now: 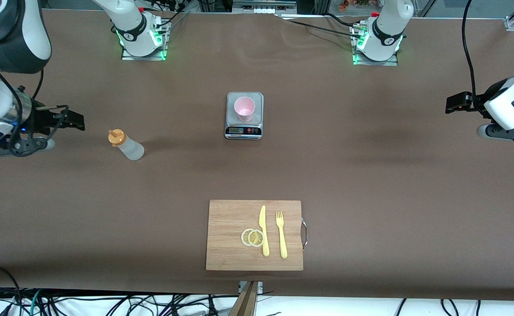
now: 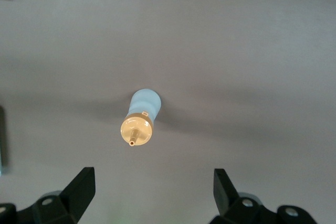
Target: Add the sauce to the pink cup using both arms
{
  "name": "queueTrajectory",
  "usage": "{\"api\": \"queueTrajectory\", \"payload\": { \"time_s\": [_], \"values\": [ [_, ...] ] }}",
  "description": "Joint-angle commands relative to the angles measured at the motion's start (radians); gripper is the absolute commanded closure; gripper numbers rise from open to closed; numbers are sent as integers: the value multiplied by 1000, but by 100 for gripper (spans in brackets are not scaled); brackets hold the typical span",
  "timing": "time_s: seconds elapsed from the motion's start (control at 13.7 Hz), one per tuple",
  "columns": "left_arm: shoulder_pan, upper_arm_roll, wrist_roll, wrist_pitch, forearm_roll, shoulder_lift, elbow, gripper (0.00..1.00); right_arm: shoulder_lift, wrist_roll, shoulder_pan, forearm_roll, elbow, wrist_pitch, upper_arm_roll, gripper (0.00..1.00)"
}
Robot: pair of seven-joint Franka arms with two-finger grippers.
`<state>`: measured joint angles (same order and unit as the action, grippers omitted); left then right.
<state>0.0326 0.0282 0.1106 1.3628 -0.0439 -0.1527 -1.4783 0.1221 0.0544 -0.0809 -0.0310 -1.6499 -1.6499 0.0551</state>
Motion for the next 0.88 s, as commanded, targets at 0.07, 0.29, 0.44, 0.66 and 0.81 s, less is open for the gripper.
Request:
{"api": "queueTrajectory", "payload": {
  "time_s": [0.07, 0.29, 0.44, 0.66, 0.81],
  "values": [
    [1, -2, 26, -8, -28, 4, 6, 0, -102, -149, 36, -10, -30, 19, 3, 0],
    [1, -2, 26, -8, -28, 4, 6, 0, -117, -150, 56, -9, 7, 35, 29, 0],
    [3, -2, 26, -8, -27, 4, 6, 0, -117, -150, 58, 34, 16, 36, 57, 0],
    [0, -2, 26, -8, -28, 4, 6, 0, -127, -143, 55, 42, 19, 71, 63, 0],
    [1, -2, 26, -8, -28, 4, 6, 0, -128, -148, 50, 40, 21, 79, 55, 0]
  ]
}}
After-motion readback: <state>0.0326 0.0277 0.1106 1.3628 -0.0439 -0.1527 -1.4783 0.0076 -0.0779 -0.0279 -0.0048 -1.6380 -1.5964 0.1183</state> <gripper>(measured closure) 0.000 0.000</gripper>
